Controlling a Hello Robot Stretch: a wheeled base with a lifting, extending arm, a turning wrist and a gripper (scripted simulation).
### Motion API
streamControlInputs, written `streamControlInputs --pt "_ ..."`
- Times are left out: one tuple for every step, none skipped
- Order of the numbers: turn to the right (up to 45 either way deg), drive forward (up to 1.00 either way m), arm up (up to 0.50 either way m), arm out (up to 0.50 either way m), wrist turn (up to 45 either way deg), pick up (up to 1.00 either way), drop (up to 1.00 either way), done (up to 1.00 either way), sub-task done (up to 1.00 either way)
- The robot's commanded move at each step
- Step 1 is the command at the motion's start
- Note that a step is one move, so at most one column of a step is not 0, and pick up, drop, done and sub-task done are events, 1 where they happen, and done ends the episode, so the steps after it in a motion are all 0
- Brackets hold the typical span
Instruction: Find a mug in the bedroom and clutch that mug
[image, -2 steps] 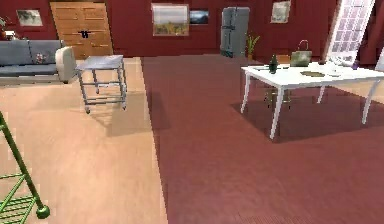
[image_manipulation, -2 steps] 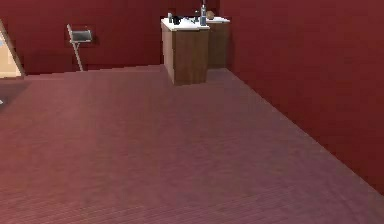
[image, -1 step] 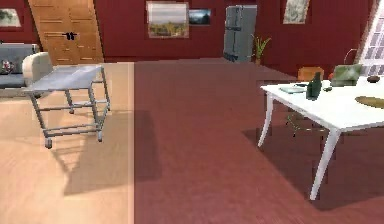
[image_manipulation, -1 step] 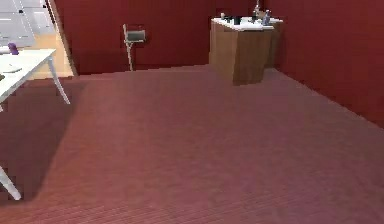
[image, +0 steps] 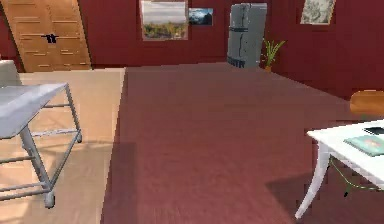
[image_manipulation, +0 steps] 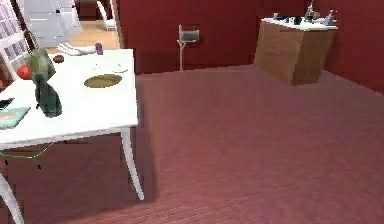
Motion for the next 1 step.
streamControlInputs --pt "0.0 1.0 0.0 0.0 0.0 0.0 0.0 0.0 0.0"
